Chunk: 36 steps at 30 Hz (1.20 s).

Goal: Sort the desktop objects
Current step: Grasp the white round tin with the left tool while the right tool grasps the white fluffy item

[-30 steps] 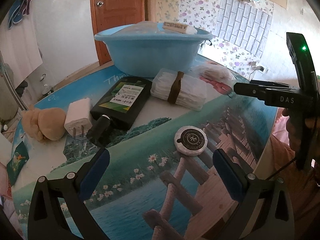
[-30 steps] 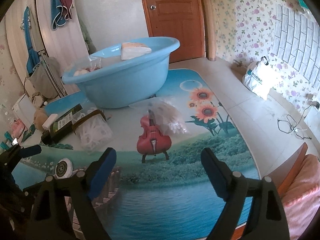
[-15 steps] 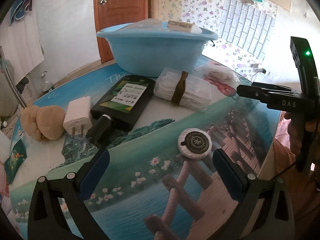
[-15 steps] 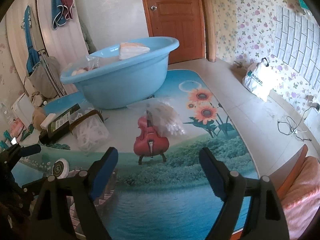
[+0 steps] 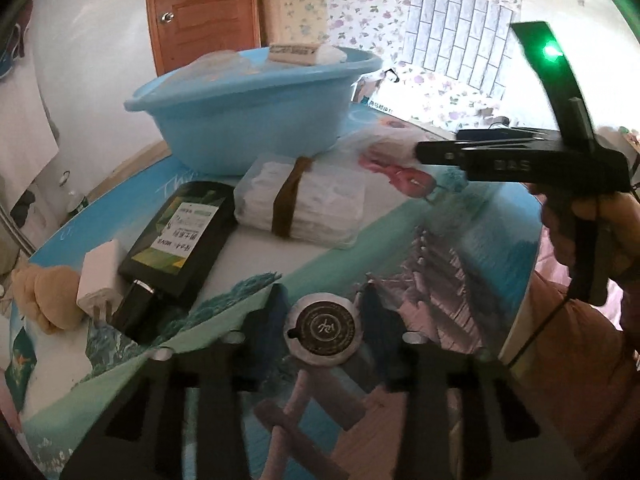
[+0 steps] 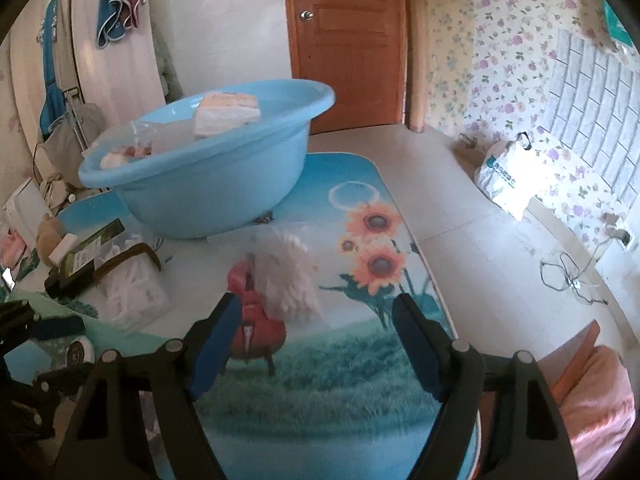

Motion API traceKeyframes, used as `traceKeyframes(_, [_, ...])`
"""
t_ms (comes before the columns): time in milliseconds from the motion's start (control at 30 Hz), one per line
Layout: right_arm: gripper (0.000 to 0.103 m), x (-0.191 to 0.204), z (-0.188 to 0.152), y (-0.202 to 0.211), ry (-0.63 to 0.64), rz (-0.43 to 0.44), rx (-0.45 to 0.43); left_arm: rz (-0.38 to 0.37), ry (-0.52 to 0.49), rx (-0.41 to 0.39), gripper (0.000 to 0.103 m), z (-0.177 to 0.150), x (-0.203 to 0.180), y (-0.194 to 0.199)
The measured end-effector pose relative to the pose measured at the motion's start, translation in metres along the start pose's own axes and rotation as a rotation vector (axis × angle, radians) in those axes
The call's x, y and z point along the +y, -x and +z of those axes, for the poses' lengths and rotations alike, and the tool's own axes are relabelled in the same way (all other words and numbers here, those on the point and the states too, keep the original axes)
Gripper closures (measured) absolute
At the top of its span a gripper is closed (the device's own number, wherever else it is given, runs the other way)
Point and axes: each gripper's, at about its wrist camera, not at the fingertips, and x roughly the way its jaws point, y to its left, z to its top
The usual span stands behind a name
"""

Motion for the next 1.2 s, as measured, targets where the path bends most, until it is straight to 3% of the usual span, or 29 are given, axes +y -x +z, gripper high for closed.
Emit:
traceKeyframes(100, [0.029,0.006,0.005,-0.01,0.025,0.027,0.011,-0.012,0.006,-0.005,0.068,-0.002,0.002,0.001])
traceKeyframes(133, [0.042,0.007,0.007,-0.015,0.031,0.026,0.022,-0.009,0.01,-0.003,0.068,-0.002,0.004,0.001])
traceKeyframes(233, [0.066,0.011,0.008,-0.026,0.06,0.043,0.082,0.003,0.03,-0.003,0.068,-0.002,0.009,0.001])
traceKeyframes(400, [0.08,0.01,0.003,-0.018,0.053,0.06,0.067,0.024,0.061,-0.017,0.068,-0.002,0.014,0.005])
traceKeyframes(600, [0.081,0.011,-0.01,0.009,0.032,0.069,0.037,0.054,0.086,-0.024,0.067,-0.006,0.022,0.008])
traceKeyframes(800, [0.081,0.017,-0.025,0.025,0.03,0.063,0.062,0.06,0.102,-0.027,0.067,-0.01,0.025,0.015])
traceKeyframes(1000, [0.08,0.014,-0.04,0.037,0.019,0.063,0.08,0.073,0.101,-0.033,0.05,-0.013,0.027,0.021])
traceKeyframes(1200, [0.076,0.019,-0.047,0.044,0.037,0.082,0.077,0.077,0.109,-0.011,0.049,-0.018,0.028,0.017])
